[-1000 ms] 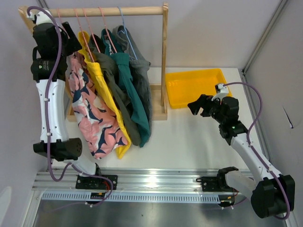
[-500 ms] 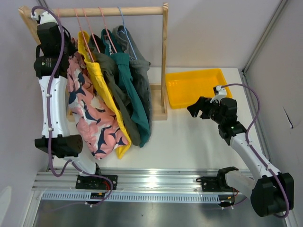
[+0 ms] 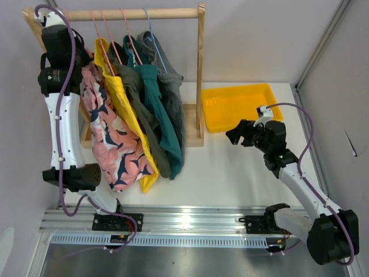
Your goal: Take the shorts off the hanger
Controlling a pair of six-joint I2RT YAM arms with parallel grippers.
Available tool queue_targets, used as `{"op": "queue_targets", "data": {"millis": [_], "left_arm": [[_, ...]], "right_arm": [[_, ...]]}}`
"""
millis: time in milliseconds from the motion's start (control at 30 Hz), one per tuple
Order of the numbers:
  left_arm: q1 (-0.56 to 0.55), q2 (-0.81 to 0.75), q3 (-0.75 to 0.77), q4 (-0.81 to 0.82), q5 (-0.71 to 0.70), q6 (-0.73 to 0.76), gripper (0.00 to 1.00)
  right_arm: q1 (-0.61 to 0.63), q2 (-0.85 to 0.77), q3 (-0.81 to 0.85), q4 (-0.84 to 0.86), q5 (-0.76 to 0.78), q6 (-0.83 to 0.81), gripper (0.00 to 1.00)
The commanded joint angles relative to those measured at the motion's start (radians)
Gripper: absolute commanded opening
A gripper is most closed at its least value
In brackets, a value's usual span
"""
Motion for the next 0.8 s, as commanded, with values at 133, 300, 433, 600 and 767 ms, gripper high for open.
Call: {"op": "queue_targets", "data": {"millis": [133,300,433,600,767], "left_arm": [[-0.014,-0.099,0.138,0.050,-0.013,-0.003,0.00],[-0.017,-0.156,0.125,0.064,0.013,0.001,0.00],[-0.019,-0.188,0.118,0.067,0.032,-0.002,0.00],[-0.022,-0.255,0.034,0.079,0.058,-0.006,0.00],[-0.028,-0.329,-0.124,0.117,0.052,-0.003,0.00]], "right_arm": [[0.131,-0.069,0.029,0.060,0.157,0.009,0.83],[0.246,-0.071,0.142,0.035,0.224,-0.026,0.85],[0.336,-0.048,0.272,-0.020,0.241,-0.092,0.87],[0.480,-0.005,0.456,-0.097,0.188,-0.184,0.94],[0.770,0.099,0.652,-0.100,0.221,-0.233,0.99]]}}
